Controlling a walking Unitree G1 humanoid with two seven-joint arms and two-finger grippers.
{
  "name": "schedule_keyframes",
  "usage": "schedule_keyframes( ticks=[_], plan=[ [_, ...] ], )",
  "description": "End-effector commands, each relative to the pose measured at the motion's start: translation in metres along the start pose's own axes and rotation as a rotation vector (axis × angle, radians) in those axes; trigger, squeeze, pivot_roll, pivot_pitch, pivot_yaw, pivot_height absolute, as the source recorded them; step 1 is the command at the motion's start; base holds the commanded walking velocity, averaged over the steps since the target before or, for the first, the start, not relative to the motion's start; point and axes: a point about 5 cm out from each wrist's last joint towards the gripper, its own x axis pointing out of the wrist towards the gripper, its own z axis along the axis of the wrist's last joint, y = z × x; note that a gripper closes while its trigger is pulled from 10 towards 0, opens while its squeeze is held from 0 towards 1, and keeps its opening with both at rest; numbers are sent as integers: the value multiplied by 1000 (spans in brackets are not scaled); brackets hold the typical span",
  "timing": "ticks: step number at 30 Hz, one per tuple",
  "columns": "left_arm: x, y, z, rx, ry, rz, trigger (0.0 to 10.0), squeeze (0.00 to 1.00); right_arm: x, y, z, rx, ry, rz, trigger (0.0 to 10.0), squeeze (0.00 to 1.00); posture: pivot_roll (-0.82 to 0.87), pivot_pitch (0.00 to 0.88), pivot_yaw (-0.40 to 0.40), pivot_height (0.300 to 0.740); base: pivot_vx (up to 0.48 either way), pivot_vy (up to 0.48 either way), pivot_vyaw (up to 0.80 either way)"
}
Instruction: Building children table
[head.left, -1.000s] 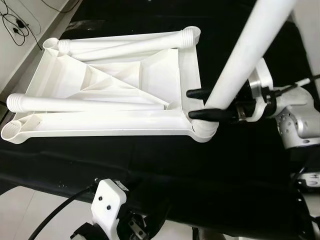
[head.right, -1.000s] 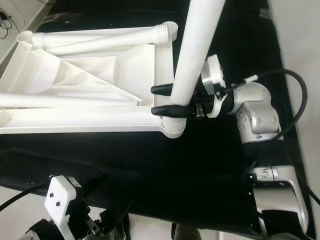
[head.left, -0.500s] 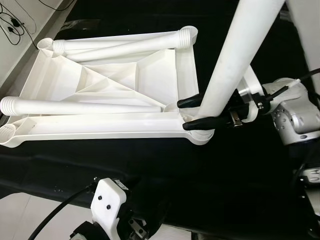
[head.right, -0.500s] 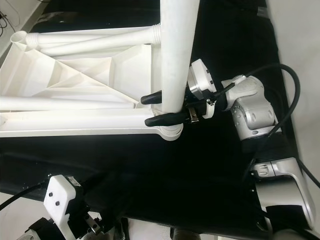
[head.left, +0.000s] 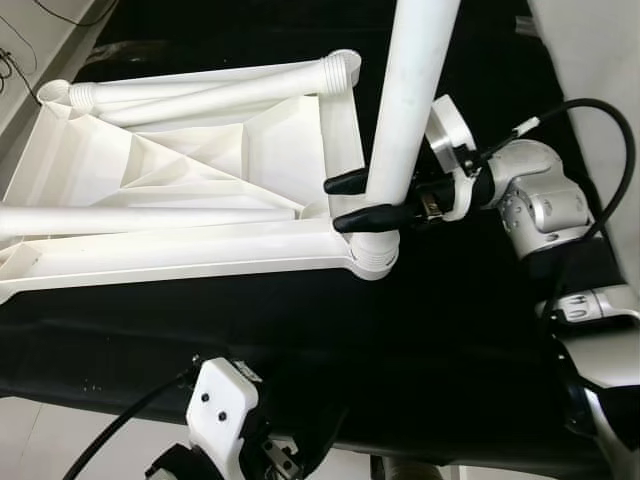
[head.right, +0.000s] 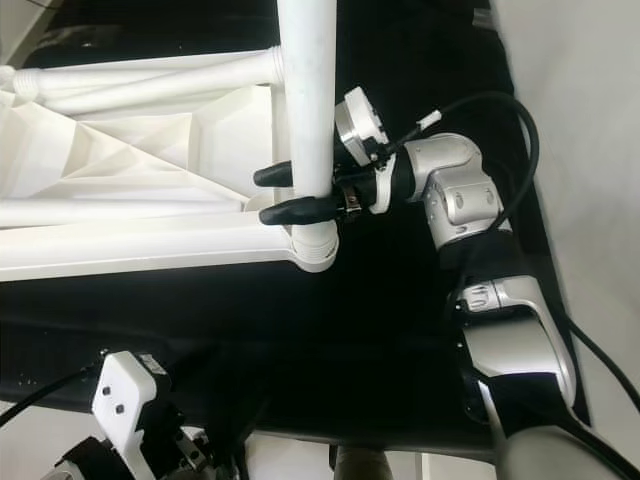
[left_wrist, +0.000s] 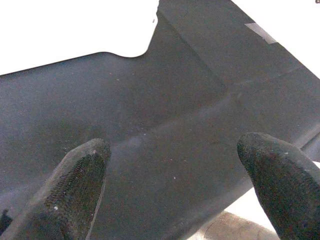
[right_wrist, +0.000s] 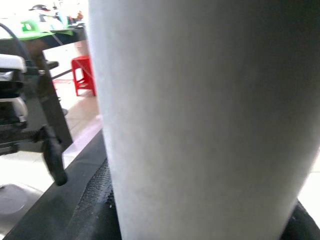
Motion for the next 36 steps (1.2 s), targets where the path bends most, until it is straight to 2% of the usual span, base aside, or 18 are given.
schedule_keyframes(
  ticks=[1, 13, 16, 19, 20, 21, 22, 23, 24, 25, 26, 27, 28, 29, 33, 36],
  plan=[
    [-2, -2, -2, -9, 9, 7, 10000, 0, 7, 4, -18, 63, 28, 7, 10000, 0, 55, 391, 44, 740, 0, 0, 0],
    [-1, -1, -2, -5, 9, 3, 10000, 0, 0, 17, -29, 79, -11, -109, 10000, 0, 55, 391, 52, 740, 0, 0, 0],
    [-1, 0, -3, -4, 7, 5, 10000, 0, -3, 26, -29, 72, 18, -209, 10000, 0, 50, 391, 47, 740, 0, 0, 0],
    [0, 0, -3, -3, 6, 7, 10000, 0, -4, 28, -30, 77, 35, -233, 10000, 0, 48, 393, 46, 740, 0, 0, 0],
    [0, 0, -3, -3, 5, 8, 10000, 0, -4, 30, -32, 90, 66, -278, 10000, 0, 48, 393, 46, 740, 0, 0, 0],
    [0, 1, -3, -1, 4, 9, 10000, 0, 0, 34, -40, 116, 137, -393, 10000, 0, 41, 390, 31, 740, 0, 0, 0],
    [1, 1, -3, 1, 3, 10, 10000, 0, 1, 32, -53, 152, 277, -654, 10000, 0, 48, 381, 24, 740, 0, 0, 0],
    [1, 1, -3, 1, 3, 10, 10000, 0, 1, 32, -53, 152, 277, -654, 10000, 0, 48, 381, 24, 740, 0, 0, 0],
    [1, 2, -4, 3, 3, 12, 10000, 0, -7, 35, -63, 223, 382, -961, 10000, 0, 47, 380, 21, 740, 0, 0, 0],
    [1, 2, -4, 3, 3, 12, 10000, 0, -7, 35, -63, 223, 382, -961, 10000, 0, 47, 380, 21, 740, 0, 0, 0],
    [2, 5, -4, 8, -5, 29, 10000, 0, 9, 73, -72, 320, 391, -1093, 10000, 0, 25, 371, 19, 740, 0, 0, 0],
    [2, 5, -4, 8, -5, 29, 10000, 0, 9, 73, -72, 320, 391, -1093, 10000, 0, 25, 371, 19, 740, 0, 0, 0],
    [3, 7, -4, 8, -9, 36, 10000, 0, 18, 85, -73, 375, 350, -1078, 10000, 0, 25, 371, 19, 740, 0, 0, 0],
    [5, 9, -4, 9, -13, 40, 10000, 0, 25, 87, -71, 401, 299, -1091, 10000, 0, 33, 353, 24, 740, 0, 0, 0],
    [8, 12, -6, 38, -11, 34, 10000, 0, 28, 76, -66, 419, 228, -1167, 10000, 0, 39, 329, 26, 740, 0, 0, 0],
    [9, 16, -8, 52, -6, 40, 10000, 0, 30, 74, -67, 443, 210, -1204, 10000, 0, 42, 298, 28, 740, 0, 0, 0]
  ],
)
